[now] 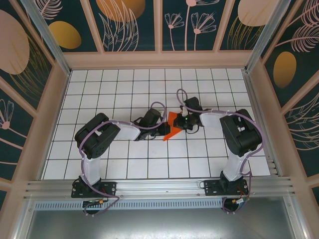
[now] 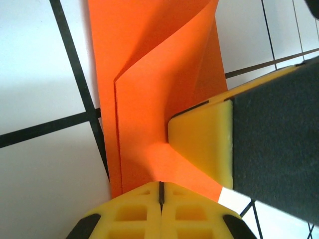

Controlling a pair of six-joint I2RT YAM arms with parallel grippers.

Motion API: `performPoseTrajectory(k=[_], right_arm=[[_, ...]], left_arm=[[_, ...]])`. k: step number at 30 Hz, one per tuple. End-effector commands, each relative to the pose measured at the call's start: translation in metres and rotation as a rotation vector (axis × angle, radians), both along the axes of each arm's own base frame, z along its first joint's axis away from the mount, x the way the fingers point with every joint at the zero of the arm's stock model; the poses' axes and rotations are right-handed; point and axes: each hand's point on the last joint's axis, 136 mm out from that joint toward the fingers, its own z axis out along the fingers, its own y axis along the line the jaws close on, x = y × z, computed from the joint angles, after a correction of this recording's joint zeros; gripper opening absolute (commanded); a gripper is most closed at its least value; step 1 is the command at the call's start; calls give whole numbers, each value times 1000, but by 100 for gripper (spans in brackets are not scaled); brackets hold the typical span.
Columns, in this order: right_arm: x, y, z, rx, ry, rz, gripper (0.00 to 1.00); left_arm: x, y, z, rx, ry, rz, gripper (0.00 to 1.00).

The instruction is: Fold a paper plane with a square sheet of paper (pick it up from the middle)

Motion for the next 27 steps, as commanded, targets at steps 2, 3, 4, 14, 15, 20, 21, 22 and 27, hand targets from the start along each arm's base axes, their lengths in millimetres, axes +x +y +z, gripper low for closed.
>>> performPoseTrajectory(k=[2, 3, 4, 14, 15, 20, 21, 22, 27], right_arm=[[31, -35, -15, -68, -22, -90, 0], [37, -41, -15, -66, -25, -106, 0], [43, -47, -15, -61, -26, -124, 0], [60, -51, 42, 38, -171, -137, 0], [53, -47, 42, 51, -166, -119, 0], [20, -12, 33, 95, -137, -14, 0], [16, -6, 30, 95, -128, 3, 0], [14, -1, 27, 97, -117, 16, 0], [19, 9, 14, 99, -96, 39, 0]], left_arm=[[-48, 49, -77, 231, 197, -9, 0], [-49, 49, -78, 233, 199, -10, 0], [-50, 50, -78, 234, 199, -13, 0], [-47, 48, -76, 231, 192, -20, 0], [-47, 47, -76, 230, 191, -20, 0], [-46, 45, -75, 229, 187, -21, 0], [-45, 46, -75, 229, 187, -19, 0], [-46, 45, -75, 232, 188, -22, 0], [-47, 48, -78, 239, 195, -19, 0]])
